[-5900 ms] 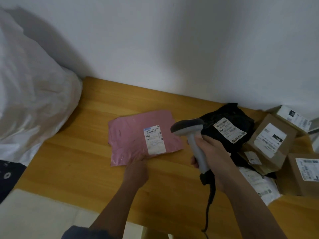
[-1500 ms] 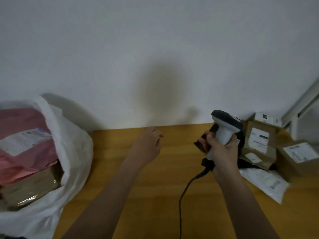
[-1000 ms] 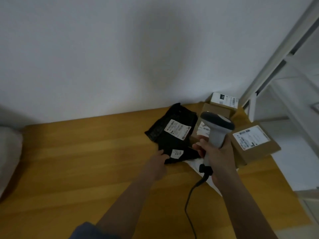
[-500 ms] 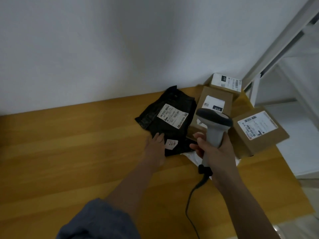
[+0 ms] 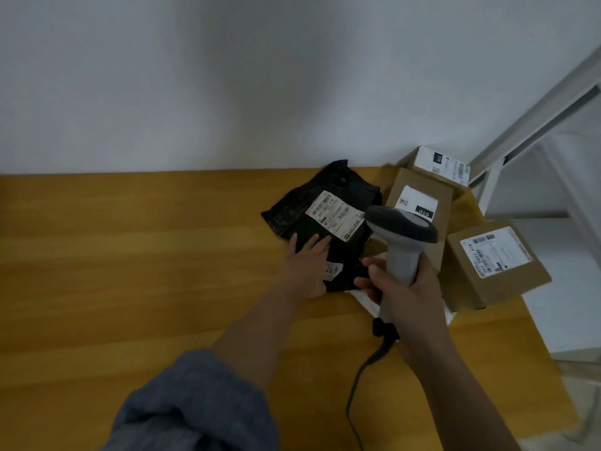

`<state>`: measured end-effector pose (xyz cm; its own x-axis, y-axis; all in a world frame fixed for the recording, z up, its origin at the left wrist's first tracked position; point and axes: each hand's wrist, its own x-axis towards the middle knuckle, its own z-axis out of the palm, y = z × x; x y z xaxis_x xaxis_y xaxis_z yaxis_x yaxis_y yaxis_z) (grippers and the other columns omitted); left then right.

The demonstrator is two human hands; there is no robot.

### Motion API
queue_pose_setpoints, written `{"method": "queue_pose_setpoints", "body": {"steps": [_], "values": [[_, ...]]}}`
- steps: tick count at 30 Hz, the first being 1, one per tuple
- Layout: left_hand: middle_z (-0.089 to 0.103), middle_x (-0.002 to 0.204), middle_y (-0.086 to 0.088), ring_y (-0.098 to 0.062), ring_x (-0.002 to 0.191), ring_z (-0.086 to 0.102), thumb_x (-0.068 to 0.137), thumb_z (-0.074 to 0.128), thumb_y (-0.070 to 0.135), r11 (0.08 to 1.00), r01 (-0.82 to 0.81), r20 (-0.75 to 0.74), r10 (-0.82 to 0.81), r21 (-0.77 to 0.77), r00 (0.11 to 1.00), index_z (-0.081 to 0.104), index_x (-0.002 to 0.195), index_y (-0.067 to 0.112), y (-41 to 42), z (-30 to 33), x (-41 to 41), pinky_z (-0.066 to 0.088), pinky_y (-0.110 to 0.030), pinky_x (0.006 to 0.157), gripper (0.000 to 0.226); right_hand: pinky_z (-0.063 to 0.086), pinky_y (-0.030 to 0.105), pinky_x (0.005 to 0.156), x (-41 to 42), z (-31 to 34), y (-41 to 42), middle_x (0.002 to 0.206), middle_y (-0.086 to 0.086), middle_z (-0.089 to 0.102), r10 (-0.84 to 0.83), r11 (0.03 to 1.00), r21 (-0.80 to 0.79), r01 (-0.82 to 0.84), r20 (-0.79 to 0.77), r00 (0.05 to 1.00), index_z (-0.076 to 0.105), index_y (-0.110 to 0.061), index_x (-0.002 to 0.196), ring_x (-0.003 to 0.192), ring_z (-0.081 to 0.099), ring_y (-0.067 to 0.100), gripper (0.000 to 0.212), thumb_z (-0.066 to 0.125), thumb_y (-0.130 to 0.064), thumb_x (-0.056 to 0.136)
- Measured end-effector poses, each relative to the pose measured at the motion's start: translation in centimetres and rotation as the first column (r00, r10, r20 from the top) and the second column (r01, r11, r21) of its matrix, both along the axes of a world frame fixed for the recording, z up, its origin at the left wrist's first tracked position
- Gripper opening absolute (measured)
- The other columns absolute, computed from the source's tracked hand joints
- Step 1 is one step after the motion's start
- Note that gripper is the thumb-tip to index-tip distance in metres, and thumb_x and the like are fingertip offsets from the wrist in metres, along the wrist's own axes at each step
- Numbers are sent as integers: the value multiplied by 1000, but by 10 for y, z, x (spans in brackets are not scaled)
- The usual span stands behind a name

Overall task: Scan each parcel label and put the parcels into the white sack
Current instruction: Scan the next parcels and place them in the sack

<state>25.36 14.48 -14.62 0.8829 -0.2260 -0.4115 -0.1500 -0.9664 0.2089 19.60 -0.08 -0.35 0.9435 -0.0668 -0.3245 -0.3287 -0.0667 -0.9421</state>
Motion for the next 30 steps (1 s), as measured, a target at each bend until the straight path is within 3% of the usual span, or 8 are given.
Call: {"method": "queue_pose_setpoints", "body": {"steps": [7, 16, 18, 22, 24, 25, 27, 30], "values": [[25, 158, 2, -16, 146, 21, 91, 58, 38, 998, 25, -46, -22, 57, 999, 24, 153, 16, 24, 4, -36, -4, -52, 118, 74, 56, 27, 69, -6, -4, 12, 97, 3, 72, -4, 999, 48, 8, -66, 998, 54, -27, 112, 79, 73, 18, 30, 60, -4, 94], [61, 106, 8, -13, 102, 59, 86, 62, 38, 967, -252, -155, 256, 45, 954, 49, 120, 20, 72, 4, -107, 24, -36, 117, 41, 54, 25, 67, -17, 2, 18, 98, 3, 71, 92, 994, 68, -84, -117, 989, 52, -20, 125, 76, 73, 16, 34, 60, -6, 94], [54, 82, 10, -10, 79, 53, 84, 56, 38, 940, -339, -136, 339, 23, 931, 48, 91, 22, 89, 13, -132, 33, -27, 107, 19, 54, 24, 65, -19, 4, 17, 99, 6, 70, 130, 990, 69, -121, -129, 983, 53, -25, 120, 74, 72, 16, 34, 61, -6, 94], [41, 67, 5, -9, 57, 41, 93, 50, 28, 820, -568, -60, 571, 67, 818, 37, 66, 19, 115, 25, -166, 32, -22, 54, 32, 55, 27, 67, -23, 4, 23, 99, 11, 69, 178, 983, 67, -170, -140, 974, 54, -29, 111, 73, 70, 18, 31, 62, -6, 93], [54, 92, 0, -16, 76, 54, 95, 53, 29, 758, -653, 76, 651, -3, 755, 54, 89, 18, 124, 20, -180, 40, -27, 63, 13, 54, 26, 66, -26, 3, 30, 100, 11, 69, 200, 979, 63, -192, -154, 968, 54, -27, 112, 72, 70, 16, 29, 63, -7, 92], [55, 119, -3, -20, 100, 57, 95, 54, 35, 767, -642, 102, 640, -19, 762, 56, 118, 21, 128, 14, -186, 47, -32, 78, 27, 53, 25, 66, -28, 2, 34, 100, 10, 69, 218, 976, 63, -211, -160, 963, 54, -27, 112, 71, 69, 15, 29, 63, -7, 93], [15, 162, 2, -26, 144, 26, 95, 49, 53, 844, -537, -50, 536, 3, 843, 22, 152, 38, 128, 7, -196, 30, -48, 111, 65, 52, 25, 66, -31, 0, 41, 98, 7, 69, 267, 964, 62, -260, -163, 950, 54, -31, 111, 69, 68, 13, 30, 63, -9, 93], [-23, 160, 10, -28, 150, -10, 93, 39, 68, 853, -514, -197, 521, 91, 831, -1, 153, 47, 119, 1, -210, 13, -55, 118, 75, 52, 26, 65, -36, 0, 51, 97, 5, 69, 338, 941, 39, -337, -184, 923, 54, -32, 114, 65, 67, 11, 31, 63, -10, 93]]}}
